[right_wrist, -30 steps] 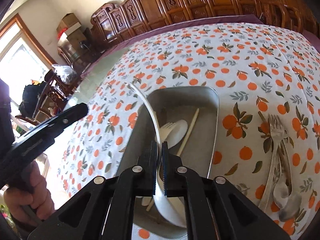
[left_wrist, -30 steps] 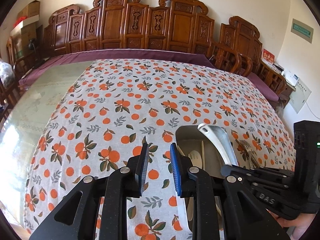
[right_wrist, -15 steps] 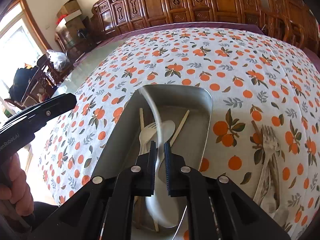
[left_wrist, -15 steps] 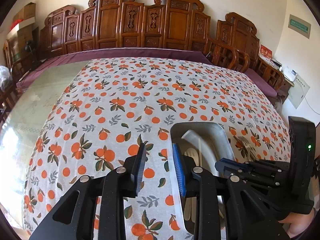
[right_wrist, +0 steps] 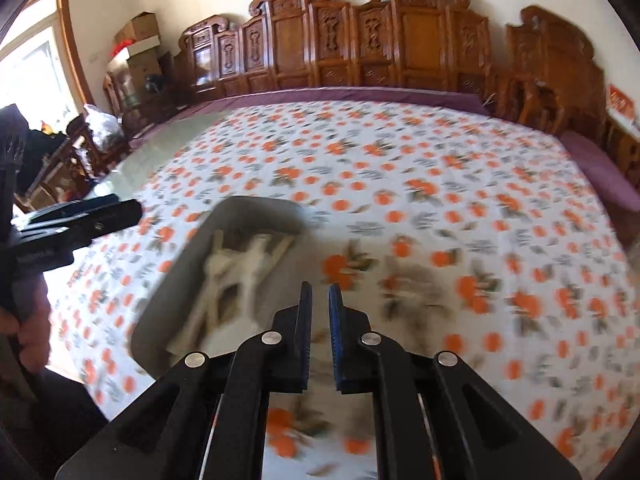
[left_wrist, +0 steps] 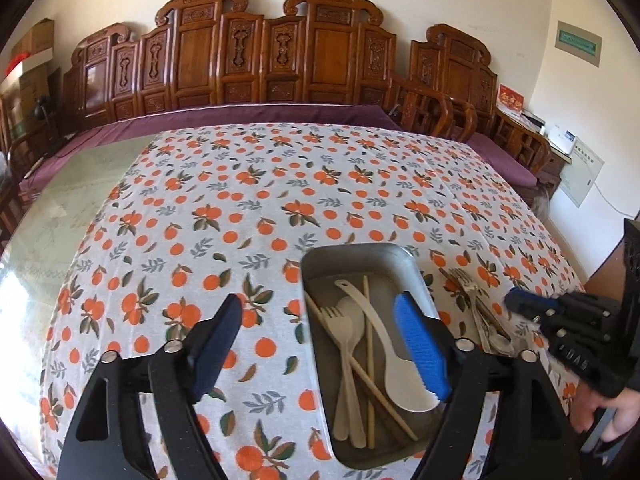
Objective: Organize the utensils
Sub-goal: 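Reach the left tool to the metal forks and grasp one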
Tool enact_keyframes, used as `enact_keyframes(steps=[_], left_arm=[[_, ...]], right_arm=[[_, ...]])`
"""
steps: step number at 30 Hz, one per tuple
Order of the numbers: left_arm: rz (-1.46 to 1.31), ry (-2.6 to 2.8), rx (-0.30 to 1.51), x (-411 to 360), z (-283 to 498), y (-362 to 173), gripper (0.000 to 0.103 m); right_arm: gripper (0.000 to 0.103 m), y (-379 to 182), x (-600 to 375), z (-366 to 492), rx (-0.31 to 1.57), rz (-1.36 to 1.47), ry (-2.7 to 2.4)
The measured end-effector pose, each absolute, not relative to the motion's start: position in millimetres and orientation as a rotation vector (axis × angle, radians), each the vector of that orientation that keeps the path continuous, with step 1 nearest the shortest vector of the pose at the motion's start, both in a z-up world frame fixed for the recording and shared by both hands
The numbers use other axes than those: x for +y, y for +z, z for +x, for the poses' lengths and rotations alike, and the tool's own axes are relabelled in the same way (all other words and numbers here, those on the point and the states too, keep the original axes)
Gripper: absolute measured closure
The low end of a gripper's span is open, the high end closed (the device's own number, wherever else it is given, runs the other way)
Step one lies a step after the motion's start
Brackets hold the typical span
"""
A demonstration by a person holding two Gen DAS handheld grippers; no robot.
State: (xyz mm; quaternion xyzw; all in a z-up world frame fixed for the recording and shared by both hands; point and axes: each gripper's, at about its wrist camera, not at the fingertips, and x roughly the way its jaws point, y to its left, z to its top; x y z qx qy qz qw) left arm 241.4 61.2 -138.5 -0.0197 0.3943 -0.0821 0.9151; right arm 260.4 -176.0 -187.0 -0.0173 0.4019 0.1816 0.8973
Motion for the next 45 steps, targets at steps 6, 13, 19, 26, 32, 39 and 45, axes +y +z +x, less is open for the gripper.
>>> enact_keyframes(steps=[6,13,19,26,32,39,45], left_arm=[[-0.011,-0.210,0.812,36.9,238.1,-139.2,0.022],[0.024,-0.251,0.815,3.7,235.9,-141.0,0.022],[0.066,-0.300,0.829,-37.4,238.1,-144.4,0.022],[0.096,-0.355,0.874,-79.1,239.4,-161.5,0.022],[0.128,-0.373,0.927,-106.9,239.5,-183.8,0.029],[0.177,-0.393,0.973,-138.9,245.5,-205.0,0.046],[0.208,-0.366,1.001,-154.0,261.3,-215.1,0.062]], right_arm=[[0.083,-187.2,-220.3,251.9,0.805,-0.073,0.291],[0.076,-206.0,-246.8,257.3,0.815,-0.082,0.252],[0.067,-220.6,-262.3,263.0,0.814,-0.077,0.234],[0.064,-233.1,-280.2,261.6,0.833,-0.056,0.234],[0.064,-249.0,-294.3,262.4,0.888,-0.050,0.221],[0.064,-249.9,-300.6,260.8,0.887,-0.029,0.225],[0.064,-245.4,-300.2,264.5,0.869,-0.013,0.243]])
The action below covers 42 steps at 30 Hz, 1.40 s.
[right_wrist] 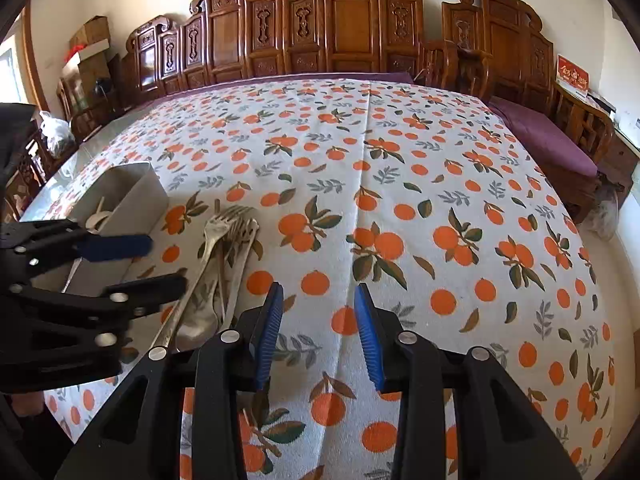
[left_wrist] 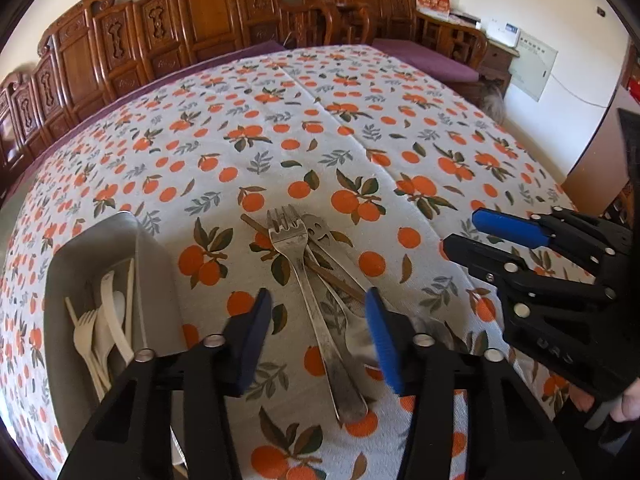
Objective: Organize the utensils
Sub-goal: 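Reach the left tool to the metal forks and grasp one, then grasp the metal smiley-face spoon with the right tool while the left holds the fork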
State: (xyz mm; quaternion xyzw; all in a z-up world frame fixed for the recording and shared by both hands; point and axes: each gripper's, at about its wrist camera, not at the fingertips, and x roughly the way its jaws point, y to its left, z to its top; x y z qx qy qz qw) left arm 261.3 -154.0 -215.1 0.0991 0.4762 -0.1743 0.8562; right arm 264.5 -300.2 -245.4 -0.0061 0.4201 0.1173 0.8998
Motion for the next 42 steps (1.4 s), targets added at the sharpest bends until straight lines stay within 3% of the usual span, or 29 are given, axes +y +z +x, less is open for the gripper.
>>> enact_keyframes(steps=[7,16,19,39,42], left_arm=[[0.196,-0.314,1.104,-152.0,285.3,-238.6,0.079],[0.177,-0.314,1.125,-152.6,294.3,-246.9,0.080],[0.163,-0.330,1.121,-153.5,295.0,-247.7,0.094],[0.103,-0.407,1.025,-122.7,268.8,-217.2,0.097],[0.093,-0.421,1.014,-121.6,266.4,-214.5,0.097]], right_arm=[[0.064,-243.9,-306.5,270.2,0.866,0.034,0.246],[0.064,-243.8,-304.9,272.8,0.867,0.039,0.251],[0.064,-245.6,-301.1,272.7,0.872,0.024,0.253],[0.064,-257.0,-273.3,273.9,0.922,0.002,0.349],[0.073,-261.0,-265.2,274.3,0.946,0.000,0.376]])
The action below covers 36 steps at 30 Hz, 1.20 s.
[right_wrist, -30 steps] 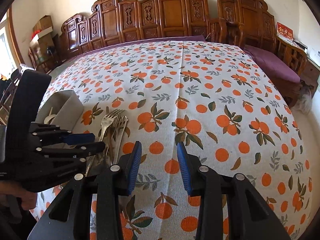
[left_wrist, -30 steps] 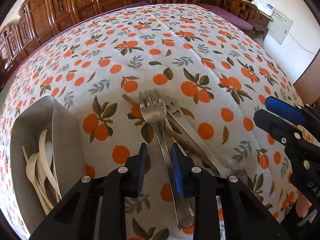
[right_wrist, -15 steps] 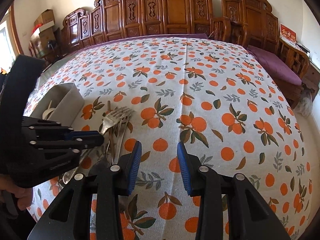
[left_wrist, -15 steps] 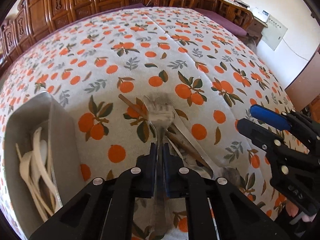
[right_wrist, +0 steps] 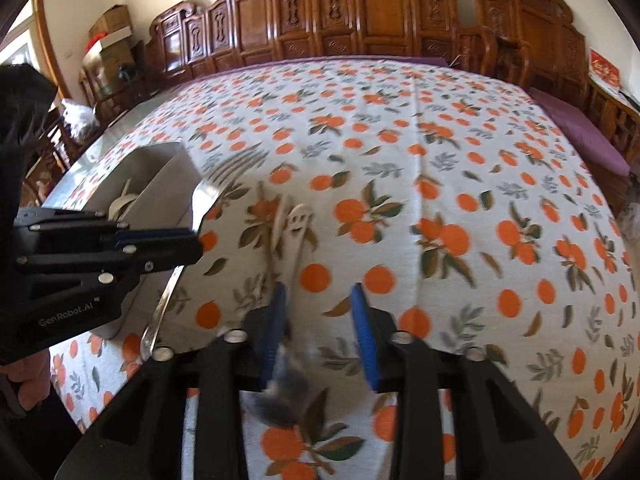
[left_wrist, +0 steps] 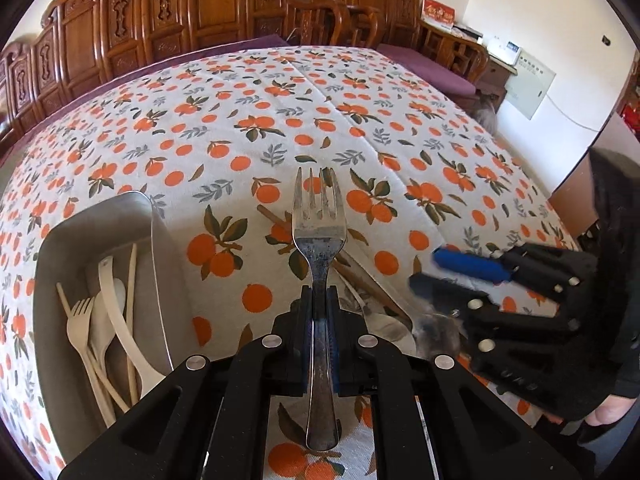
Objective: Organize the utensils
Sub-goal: 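Grasp the metal smiley-face spoon with the right tool while the left holds the fork, then carry the metal fork into the grey tray and open the left tool while the right holds the spoon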
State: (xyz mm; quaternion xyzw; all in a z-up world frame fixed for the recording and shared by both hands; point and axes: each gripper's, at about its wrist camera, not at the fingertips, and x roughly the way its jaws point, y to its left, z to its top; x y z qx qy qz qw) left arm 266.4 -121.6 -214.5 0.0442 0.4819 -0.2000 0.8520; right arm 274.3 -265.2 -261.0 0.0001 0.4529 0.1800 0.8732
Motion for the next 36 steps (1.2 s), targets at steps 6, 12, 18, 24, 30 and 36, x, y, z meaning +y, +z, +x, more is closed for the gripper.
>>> enact_keyframes(steps=[6,12,18,24,30,36], left_arm=[[0.087,-0.422,0.982,-120.9,265.0,-208.2,0.097],[0.084,-0.420,0.988,-121.0,265.5,-210.9,0.097],[0.095,-0.423,1.003,-125.5,266.1,-217.8,0.097],[0.107,-0.419,1.039,-130.9,267.3,-229.2,0.097],[0.130,-0.407,1.068,-135.9,268.7,-239.6,0.097],[0.137,-0.398,1.081,-137.2,270.0,-244.3,0.097]], right_arm=[[0.075,-269.5,-252.8,272.8,0.989,-0.033,0.406],[0.093,-273.1,-252.5,270.6,1.007,-0.063,0.390],[0.096,-271.6,-270.9,275.0,1.016,-0.016,0.343],[0.096,-272.9,-272.2,277.5,1.011,-0.019,0.337],[0.093,-275.6,-268.2,279.8,1.012,-0.025,0.339],[0.096,-269.4,-279.3,280.2,0.987,0.010,0.316]])
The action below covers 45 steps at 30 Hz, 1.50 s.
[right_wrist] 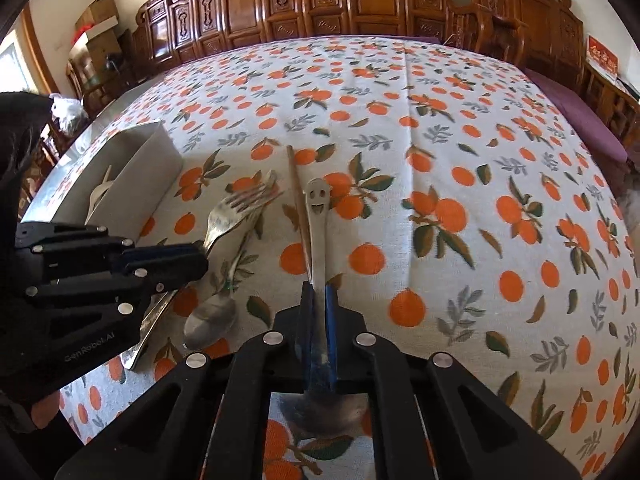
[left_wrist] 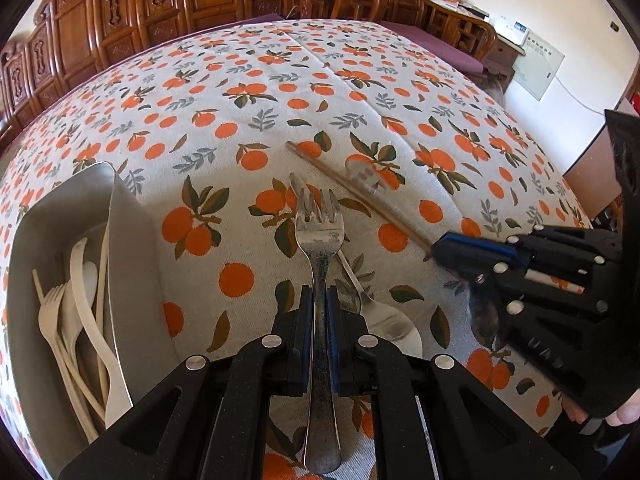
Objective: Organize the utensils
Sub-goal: 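Carry the metal fork into the grey tray and open the left tool while the right holds the spoon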
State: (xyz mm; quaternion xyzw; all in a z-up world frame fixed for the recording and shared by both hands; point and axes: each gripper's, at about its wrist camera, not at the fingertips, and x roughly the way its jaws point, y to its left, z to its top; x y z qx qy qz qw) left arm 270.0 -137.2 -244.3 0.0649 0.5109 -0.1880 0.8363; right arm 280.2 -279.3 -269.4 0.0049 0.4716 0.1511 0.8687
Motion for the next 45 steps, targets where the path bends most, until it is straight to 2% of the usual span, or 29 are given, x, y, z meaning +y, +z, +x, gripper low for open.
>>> enact_keyframes(steps=[21,45], left_arm=[[0.155,-0.404,1.081,-141.1,269.5,-246.7,0.097],[0.103,-0.393,0.886,-88.5,226.2,-152.1,0.097]], right_arm=[[0.096,-254.6,-291.8,278.0,0.925,0.055,0.293],[0.096,-226.3,-250.1,264.6,0.850,0.043,0.396]])
